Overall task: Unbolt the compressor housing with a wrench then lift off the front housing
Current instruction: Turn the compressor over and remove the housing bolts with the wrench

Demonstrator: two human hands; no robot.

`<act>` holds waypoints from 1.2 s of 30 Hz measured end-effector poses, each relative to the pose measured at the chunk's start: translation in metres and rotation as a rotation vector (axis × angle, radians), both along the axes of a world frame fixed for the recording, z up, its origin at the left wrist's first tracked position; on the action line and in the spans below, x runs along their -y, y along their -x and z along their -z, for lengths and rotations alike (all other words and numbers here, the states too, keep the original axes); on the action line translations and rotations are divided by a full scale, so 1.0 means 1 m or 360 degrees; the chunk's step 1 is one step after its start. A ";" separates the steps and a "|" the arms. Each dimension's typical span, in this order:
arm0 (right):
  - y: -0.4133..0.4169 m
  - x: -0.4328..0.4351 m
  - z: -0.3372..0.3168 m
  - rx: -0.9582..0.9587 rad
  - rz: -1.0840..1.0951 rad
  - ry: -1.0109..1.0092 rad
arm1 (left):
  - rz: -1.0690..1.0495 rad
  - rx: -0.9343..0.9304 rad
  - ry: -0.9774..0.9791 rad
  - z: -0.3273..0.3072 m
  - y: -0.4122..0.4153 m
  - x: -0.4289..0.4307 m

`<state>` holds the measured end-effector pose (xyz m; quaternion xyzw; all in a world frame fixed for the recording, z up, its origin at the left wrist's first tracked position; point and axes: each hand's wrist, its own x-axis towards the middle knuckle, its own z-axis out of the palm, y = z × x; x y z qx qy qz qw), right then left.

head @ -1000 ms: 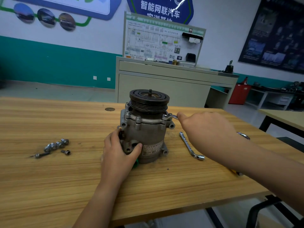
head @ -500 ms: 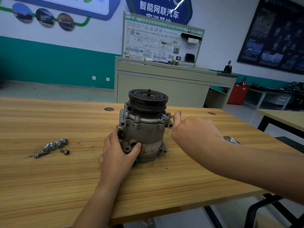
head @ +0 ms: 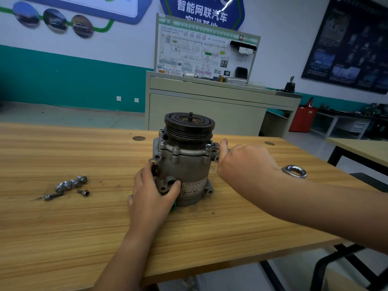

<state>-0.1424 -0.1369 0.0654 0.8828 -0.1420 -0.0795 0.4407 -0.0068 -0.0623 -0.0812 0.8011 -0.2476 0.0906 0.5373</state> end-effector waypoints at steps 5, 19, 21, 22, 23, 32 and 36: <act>0.001 0.002 -0.012 -0.0026 -0.0014 -0.0005 | -0.0040 0.0012 -0.0054 -0.001 0.002 0.001; 0.002 0.048 0.008 0.0229 -0.0241 0.0047 | -0.0094 0.0145 -0.0174 -0.001 0.006 0.002; 0.003 0.064 0.004 0.0255 -0.0318 0.0023 | -0.0106 0.0152 -0.0184 -0.001 0.006 0.002; 0.004 0.072 0.002 0.0269 -0.0350 0.0005 | -0.0106 0.0149 -0.0191 -0.001 0.006 0.001; 0.004 0.080 0.001 0.0280 -0.0356 -0.0014 | -0.0103 0.0147 -0.0193 -0.001 0.006 0.001; -0.049 0.113 0.013 0.0534 -0.0462 -0.0123 | -0.0085 0.0134 -0.0196 -0.002 0.005 0.001; -0.062 0.113 0.017 0.0646 -0.0536 -0.0207 | -0.0091 0.0134 -0.0193 -0.002 0.005 -0.001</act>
